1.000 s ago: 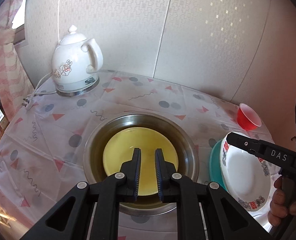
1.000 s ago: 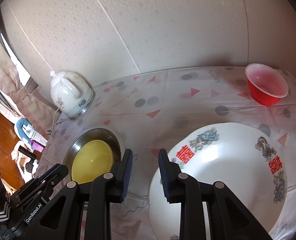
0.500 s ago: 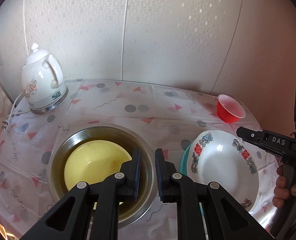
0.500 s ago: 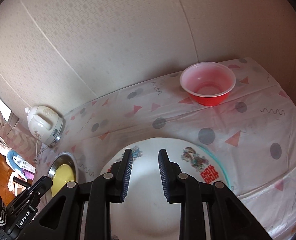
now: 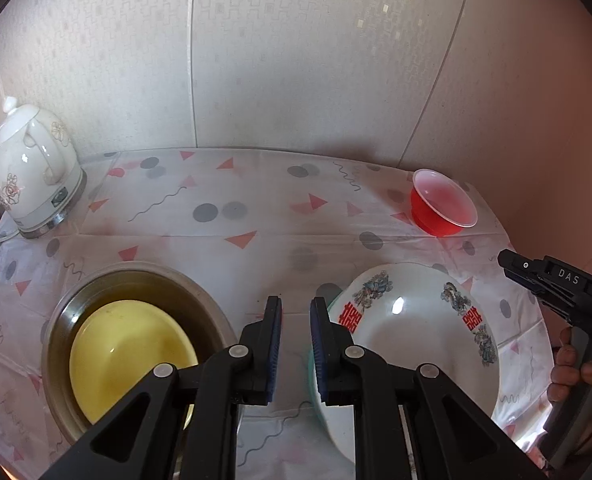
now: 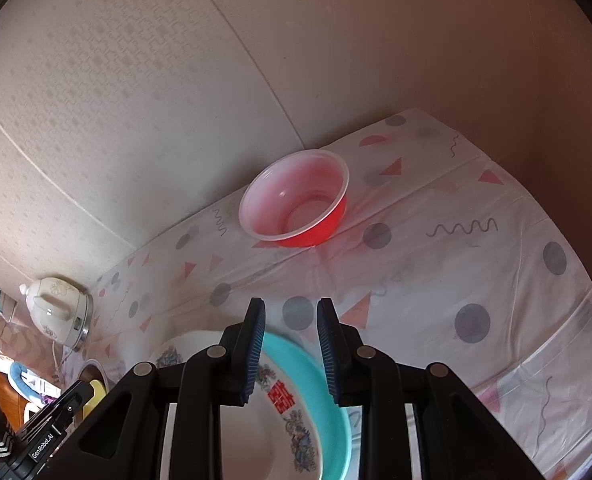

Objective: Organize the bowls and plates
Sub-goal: 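Move both grippers to the rim of the red bowl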

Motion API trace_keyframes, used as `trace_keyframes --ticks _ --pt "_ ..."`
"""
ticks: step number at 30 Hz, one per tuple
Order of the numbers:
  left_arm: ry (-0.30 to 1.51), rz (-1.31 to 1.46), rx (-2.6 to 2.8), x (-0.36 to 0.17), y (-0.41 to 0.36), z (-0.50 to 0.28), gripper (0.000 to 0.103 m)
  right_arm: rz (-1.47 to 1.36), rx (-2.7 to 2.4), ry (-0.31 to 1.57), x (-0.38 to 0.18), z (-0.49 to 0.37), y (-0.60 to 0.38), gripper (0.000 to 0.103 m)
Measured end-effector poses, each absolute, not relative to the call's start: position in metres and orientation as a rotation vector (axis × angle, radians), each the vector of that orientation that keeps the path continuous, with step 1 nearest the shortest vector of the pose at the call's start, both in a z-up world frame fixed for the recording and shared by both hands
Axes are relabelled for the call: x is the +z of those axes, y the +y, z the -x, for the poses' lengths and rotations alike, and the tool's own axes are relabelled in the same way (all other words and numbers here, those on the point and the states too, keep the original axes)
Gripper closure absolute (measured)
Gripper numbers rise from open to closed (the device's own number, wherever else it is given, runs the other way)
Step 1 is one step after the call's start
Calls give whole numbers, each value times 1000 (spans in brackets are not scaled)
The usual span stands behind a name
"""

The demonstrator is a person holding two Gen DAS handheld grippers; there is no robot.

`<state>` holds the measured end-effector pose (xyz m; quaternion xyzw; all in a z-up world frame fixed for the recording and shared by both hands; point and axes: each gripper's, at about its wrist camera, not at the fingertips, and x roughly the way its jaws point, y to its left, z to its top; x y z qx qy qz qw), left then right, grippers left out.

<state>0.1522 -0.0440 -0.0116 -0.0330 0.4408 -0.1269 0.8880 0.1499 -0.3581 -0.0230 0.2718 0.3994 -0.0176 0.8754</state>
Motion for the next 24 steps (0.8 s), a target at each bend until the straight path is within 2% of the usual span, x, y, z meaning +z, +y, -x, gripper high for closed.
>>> trace_keyframes --ticks 6,13,24 --pt "919 75 -325 -8 -71 -171 87 -604 -65 825 -27 -168 -381 76" --pt "945 83 -384 -13 -104 -197 79 -611 -72 831 -31 -194 -393 76" --pt "971 148 -461 -23 -145 -236 76 -619 -128 862 -43 -235 -407 76"
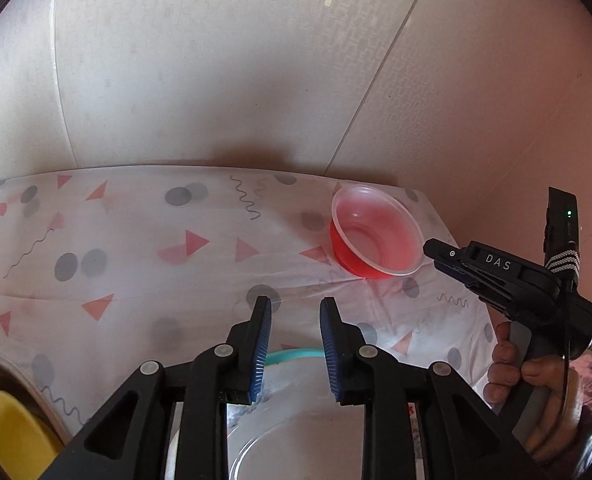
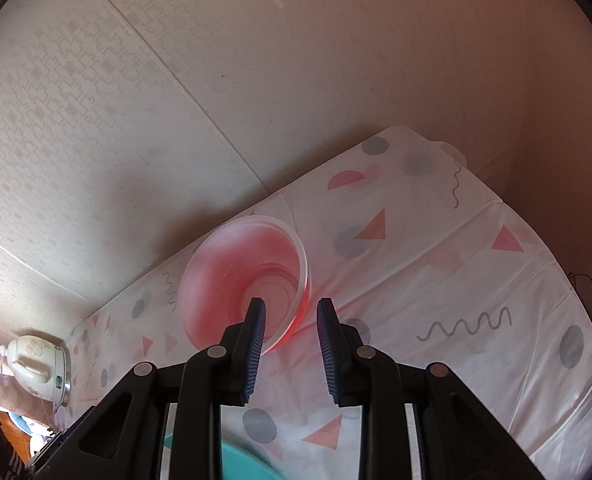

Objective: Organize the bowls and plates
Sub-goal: 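Move both grippers to the rim of the red bowl, then close both grippers on the red bowl rim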

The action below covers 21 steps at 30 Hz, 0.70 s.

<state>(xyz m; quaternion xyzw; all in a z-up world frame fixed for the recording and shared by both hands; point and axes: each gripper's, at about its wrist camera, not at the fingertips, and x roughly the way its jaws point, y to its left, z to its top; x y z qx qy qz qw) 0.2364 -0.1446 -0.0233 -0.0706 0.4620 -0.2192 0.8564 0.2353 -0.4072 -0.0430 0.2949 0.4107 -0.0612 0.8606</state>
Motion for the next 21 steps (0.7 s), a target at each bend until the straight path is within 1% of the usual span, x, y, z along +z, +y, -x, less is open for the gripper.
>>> trace_keyframes --ticks 3,5,8,14,21 --pt "990 194 -470 -28 -148 -247 75 -603 -128 882 -48 -245 -404 76" --pt "996 218 -481 -29 -149 -251 73 -593 -114 899 -51 -250 -400 84" --pt "991 226 -486 -30 -149 -254 73 -564 -72 911 -51 -254 -390 89" --pt "1006 266 -448 -39 -134 -264 70 -544 15 933 -50 -254 -369 90" --pt "1013 314 -422 -42 -120 -276 70 -534 148 981 -51 -255 -345 91"
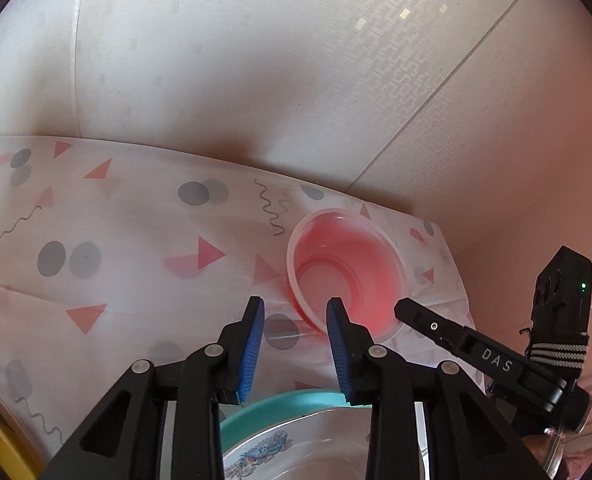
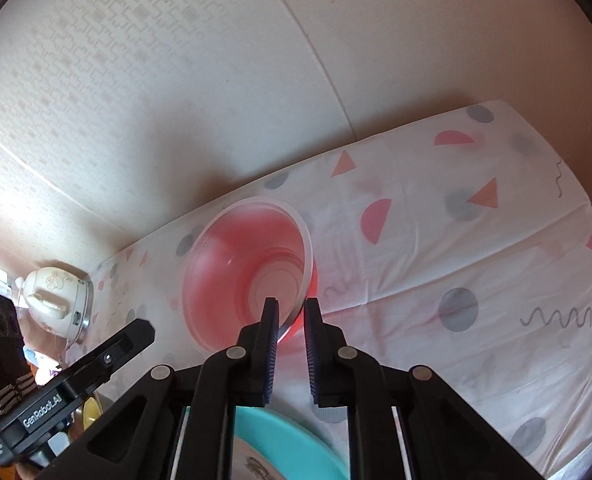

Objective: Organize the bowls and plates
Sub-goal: 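Close both grippers on the red bowl rim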

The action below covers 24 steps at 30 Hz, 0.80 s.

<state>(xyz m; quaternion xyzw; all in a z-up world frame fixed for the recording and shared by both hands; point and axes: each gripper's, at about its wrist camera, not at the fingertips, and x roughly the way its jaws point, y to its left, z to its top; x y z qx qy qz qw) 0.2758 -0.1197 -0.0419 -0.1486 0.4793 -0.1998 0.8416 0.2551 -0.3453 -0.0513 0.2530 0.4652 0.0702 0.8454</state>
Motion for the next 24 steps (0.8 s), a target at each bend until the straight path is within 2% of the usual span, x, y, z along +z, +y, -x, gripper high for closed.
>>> trace_keyframes --ticks 10,13,24 --pt "1052 322 -395 -56 -117 -288 73 -502 140 996 -55 -257 -333 89" --pt "1068 306 -404 -60 -123 -291 93 -486 138 992 -51 -254 -328 89" --pt "1020 293 -395 -42 -108 -267 94 -488 168 957 -32 -241 -315 89"
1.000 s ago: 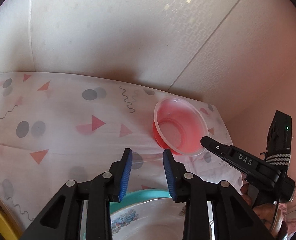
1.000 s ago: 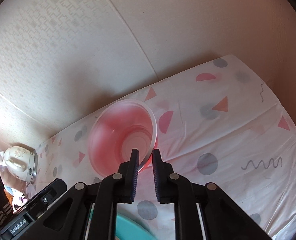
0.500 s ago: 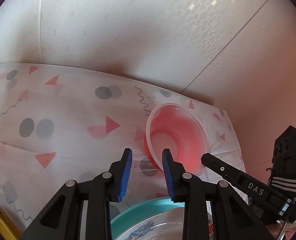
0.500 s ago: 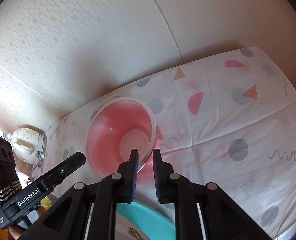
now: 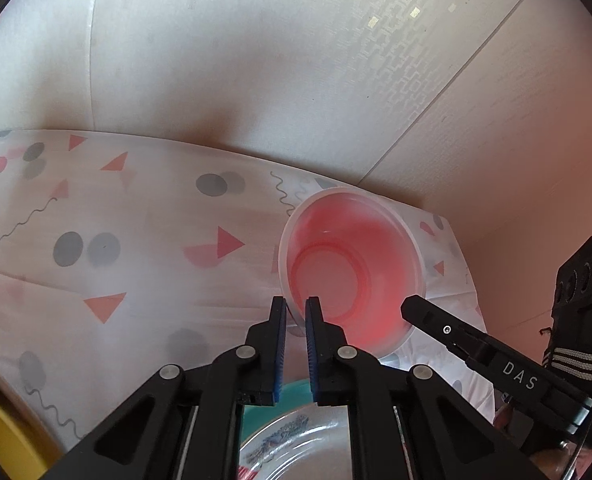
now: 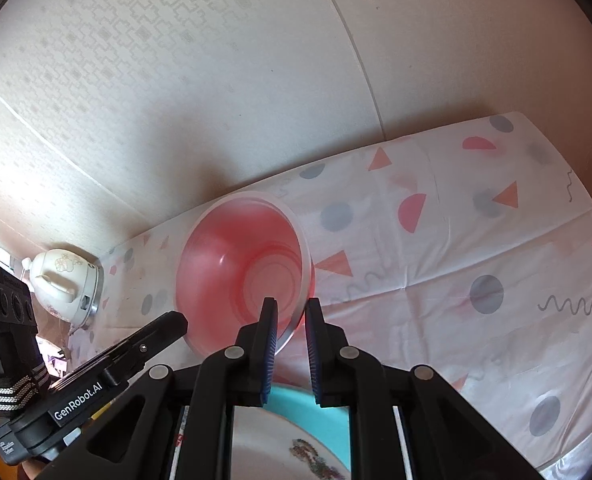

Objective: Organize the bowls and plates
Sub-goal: 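Close both grippers on the red bowl rim, then lift the red bowl with both grippers and carry it toward the steel bowl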

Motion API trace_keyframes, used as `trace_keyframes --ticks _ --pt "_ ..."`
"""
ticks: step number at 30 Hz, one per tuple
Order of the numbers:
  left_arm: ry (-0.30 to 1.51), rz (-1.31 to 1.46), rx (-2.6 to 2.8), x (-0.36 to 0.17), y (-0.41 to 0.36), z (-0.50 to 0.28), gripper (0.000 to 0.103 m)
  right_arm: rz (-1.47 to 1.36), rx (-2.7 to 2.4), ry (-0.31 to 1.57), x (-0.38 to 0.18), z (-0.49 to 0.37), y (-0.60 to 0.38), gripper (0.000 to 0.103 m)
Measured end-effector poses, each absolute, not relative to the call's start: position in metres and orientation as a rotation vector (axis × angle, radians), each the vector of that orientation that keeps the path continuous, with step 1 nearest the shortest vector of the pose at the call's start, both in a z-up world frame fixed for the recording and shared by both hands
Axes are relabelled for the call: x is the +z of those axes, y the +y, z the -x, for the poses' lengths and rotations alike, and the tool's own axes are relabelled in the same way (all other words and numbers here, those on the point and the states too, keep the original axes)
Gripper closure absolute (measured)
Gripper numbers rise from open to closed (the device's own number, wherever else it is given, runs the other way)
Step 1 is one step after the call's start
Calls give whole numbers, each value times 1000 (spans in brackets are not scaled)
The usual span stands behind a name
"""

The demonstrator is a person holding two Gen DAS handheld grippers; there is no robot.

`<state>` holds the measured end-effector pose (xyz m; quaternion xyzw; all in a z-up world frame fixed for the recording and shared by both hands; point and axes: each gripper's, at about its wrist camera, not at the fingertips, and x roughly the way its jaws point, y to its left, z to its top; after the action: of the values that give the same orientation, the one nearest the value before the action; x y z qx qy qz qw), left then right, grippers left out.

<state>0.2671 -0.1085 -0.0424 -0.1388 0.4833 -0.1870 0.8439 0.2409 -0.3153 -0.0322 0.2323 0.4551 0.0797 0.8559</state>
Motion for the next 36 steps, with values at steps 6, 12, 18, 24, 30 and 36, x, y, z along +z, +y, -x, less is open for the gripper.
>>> trace_keyframes --ticks 6,12,18,24,30,36 --pt "939 258 -368 -21 -92 -241 94 -462 211 931 -19 -228 -294 89" --pt "890 252 -357 -10 -73 -218 94 -465 252 917 -16 -213 -276 89" --pt "861 252 -369 -6 -58 -195 94 -457 304 894 -7 -195 -255 91" --pt "868 270 -347 -14 -35 -182 94 -404 295 914 -12 -189 -236 91" --pt "899 340 -309 -19 -16 -188 94 -436 262 932 -17 -192 -244 90" --pt "902 357 -309 -22 -16 -196 86 -476 221 922 -18 -197 -259 81"
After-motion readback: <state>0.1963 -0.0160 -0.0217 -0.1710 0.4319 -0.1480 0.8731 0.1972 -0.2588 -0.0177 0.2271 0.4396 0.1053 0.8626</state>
